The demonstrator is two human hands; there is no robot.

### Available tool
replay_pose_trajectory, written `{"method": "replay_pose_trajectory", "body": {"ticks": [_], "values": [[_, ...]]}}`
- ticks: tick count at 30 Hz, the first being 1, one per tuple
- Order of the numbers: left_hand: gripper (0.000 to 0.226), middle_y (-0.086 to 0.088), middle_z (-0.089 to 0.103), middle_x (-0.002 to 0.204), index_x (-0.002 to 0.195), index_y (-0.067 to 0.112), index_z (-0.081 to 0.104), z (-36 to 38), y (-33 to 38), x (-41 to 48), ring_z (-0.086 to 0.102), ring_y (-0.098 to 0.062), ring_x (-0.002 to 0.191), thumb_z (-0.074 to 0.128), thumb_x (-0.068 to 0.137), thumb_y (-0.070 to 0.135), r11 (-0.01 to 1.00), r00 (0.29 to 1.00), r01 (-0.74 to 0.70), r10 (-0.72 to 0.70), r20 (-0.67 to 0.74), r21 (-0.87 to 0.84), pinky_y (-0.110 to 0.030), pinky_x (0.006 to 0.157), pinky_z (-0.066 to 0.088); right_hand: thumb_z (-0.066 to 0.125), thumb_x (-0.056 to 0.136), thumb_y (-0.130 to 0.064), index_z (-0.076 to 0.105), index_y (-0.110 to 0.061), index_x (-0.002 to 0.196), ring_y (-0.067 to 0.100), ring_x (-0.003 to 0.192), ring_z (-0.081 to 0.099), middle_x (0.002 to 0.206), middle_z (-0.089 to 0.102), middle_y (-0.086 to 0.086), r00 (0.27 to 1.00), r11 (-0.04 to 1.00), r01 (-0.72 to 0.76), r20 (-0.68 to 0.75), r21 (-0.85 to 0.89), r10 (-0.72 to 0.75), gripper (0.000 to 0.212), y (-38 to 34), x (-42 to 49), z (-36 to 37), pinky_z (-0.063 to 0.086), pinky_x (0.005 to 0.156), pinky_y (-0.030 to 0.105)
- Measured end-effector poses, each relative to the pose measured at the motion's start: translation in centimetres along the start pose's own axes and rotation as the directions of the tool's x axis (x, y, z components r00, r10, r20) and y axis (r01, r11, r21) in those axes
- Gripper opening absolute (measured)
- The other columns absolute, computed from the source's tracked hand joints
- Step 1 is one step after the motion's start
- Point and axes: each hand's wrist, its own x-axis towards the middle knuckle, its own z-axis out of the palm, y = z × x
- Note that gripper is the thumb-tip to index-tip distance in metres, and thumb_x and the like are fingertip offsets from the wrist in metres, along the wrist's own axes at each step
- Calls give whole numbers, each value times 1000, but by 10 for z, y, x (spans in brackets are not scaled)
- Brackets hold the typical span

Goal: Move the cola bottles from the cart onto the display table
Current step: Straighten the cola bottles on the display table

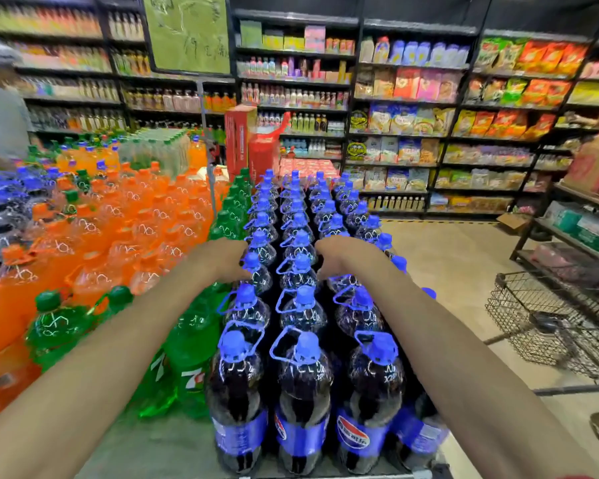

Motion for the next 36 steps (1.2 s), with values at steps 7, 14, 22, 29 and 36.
{"method": "replay_pose_trajectory", "body": {"ticks": [7, 14, 22, 29, 36], "values": [[100, -12, 45, 153, 156, 17, 21, 20, -2, 38, 52, -33, 132, 81, 80, 45, 966, 995, 67, -44, 94, -248, -46, 107, 46, 78, 88, -38, 40, -5, 148, 33, 123, 56, 146, 50, 14, 997, 993, 65, 33, 102, -69, 79, 10, 51, 15, 50, 100, 47], [114, -11, 47, 151, 158, 16, 15, 42, -14, 66, 51, -32, 131, 83, 75, 53, 991, 994, 13, 2, 114, -132, -40, 96, 48, 86, 79, -39, 31, -9, 153, 35, 133, 49, 154, 43, 11, 990, 992, 33, 133, 118, -48, 97, 15, 81, 41, 47, 106, 49], [88, -7, 60, 133, 140, 16, 44, 64, -33, 87, 58, -30, 119, 88, 71, 48, 967, 981, -53, 96, 166, -247, -41, 102, 48, 90, 71, -43, 25, -17, 159, 35, 135, 47, 156, 42, 9, 986, 980, 11, 160, 197, -43, 112, 15, 98, 54, 45, 108, 48], [84, -12, 66, 124, 132, 14, 52, 71, -41, 96, 63, -33, 112, 88, 68, 53, 945, 977, -109, 159, 142, -308, -45, 98, 50, 95, 64, -39, 54, -13, 131, 34, 111, 60, 126, 63, 8, 991, 971, 51, 110, 235, -79, 83, 14, 102, 53, 52, 96, 45], [72, -13, 70, 107, 123, 21, 54, 80, -44, 98, 67, -30, 96, 87, 69, 56, 935, 978, -133, 179, 112, -329, -48, 92, 55, 90, 68, -50, 45, -10, 85, 22, 61, 41, 71, 46, 2, 998, 988, -20, 65, 155, 11, 63, 11, 94, 52, 42, 62, 35]]}}
